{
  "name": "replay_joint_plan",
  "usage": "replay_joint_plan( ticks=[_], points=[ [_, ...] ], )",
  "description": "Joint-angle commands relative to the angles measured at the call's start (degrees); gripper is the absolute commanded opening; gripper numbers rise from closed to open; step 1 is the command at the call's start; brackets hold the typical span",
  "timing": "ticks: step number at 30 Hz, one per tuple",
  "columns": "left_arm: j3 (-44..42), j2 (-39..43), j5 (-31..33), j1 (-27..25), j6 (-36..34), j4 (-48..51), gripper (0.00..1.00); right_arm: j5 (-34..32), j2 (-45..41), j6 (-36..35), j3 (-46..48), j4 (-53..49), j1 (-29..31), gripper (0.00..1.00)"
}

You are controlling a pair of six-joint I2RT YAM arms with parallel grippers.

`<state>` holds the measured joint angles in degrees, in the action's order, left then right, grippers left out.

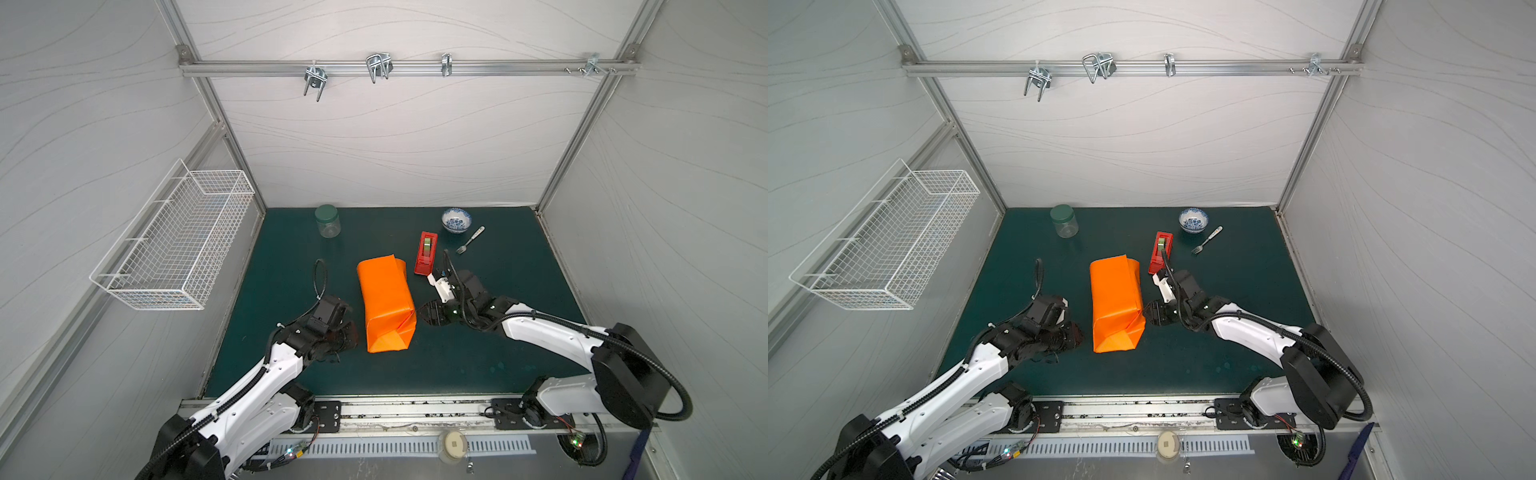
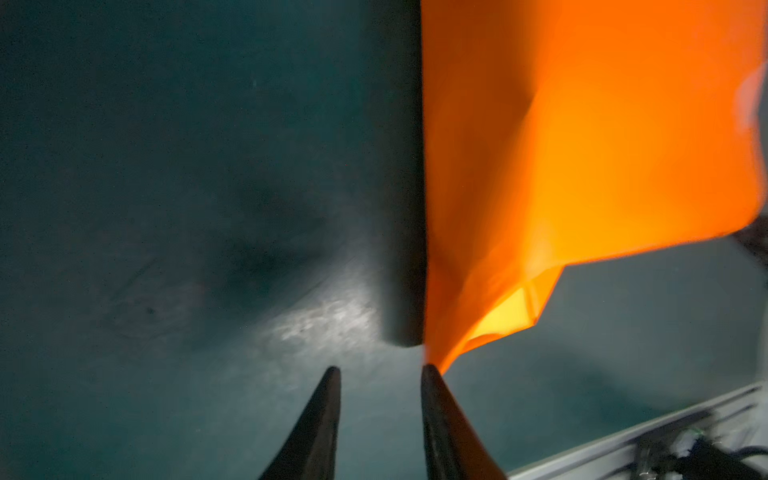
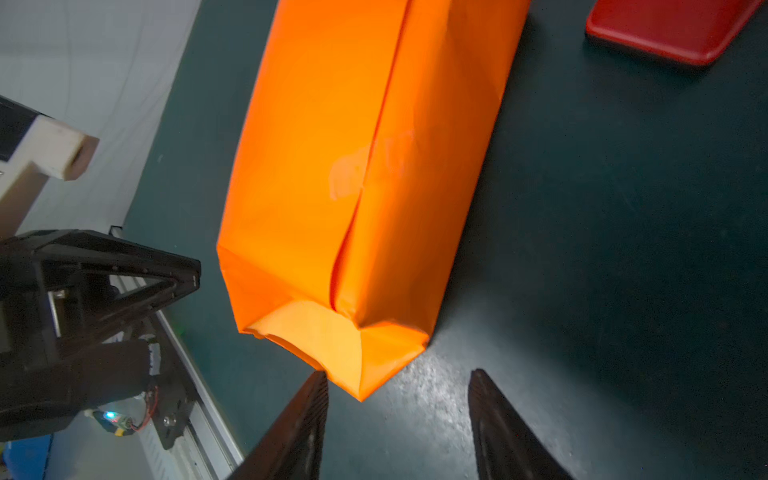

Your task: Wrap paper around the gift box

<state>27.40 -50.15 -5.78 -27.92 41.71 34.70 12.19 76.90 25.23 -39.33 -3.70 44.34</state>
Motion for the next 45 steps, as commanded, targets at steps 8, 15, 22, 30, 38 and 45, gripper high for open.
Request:
replay_joint_plan(
  ticks=[8,15,22,30,38,45],
  points=[
    [-1.51,-10.57,-5.91,-0.33,-0.41,-17.00,0.08,-1.85,3.36,-0.02,1.20,2.97,2.31,0.52],
    [-2.53,-15.05,-8.41,-0.64,0.20,-23.39,0.03,-0.16,3.48,-0.12,-0.45,3.05,2.12,0.50],
    [-4.25,-15.13,-8.11,-0.60,0.00,-24.33,0.01,6.14,2.32,1.38,-3.89,2.07,-0.26,0.63],
    [-5.46,-15.56,-9.34,-0.73,-0.06,-25.68,0.00,4.99,11.70,1.72,-11.97,1.07,-0.83,0.70],
    [-6.04,-15.33,-10.86,-1.30,0.29,-26.58,0.00,3.41,16.94,1.67,-13.30,1.03,-0.84,0.67],
    [-5.20,-15.16,-11.40,-3.12,2.25,-28.87,0.00,2.32,16.63,1.79,-11.31,1.24,-0.94,0.65]
  ],
)
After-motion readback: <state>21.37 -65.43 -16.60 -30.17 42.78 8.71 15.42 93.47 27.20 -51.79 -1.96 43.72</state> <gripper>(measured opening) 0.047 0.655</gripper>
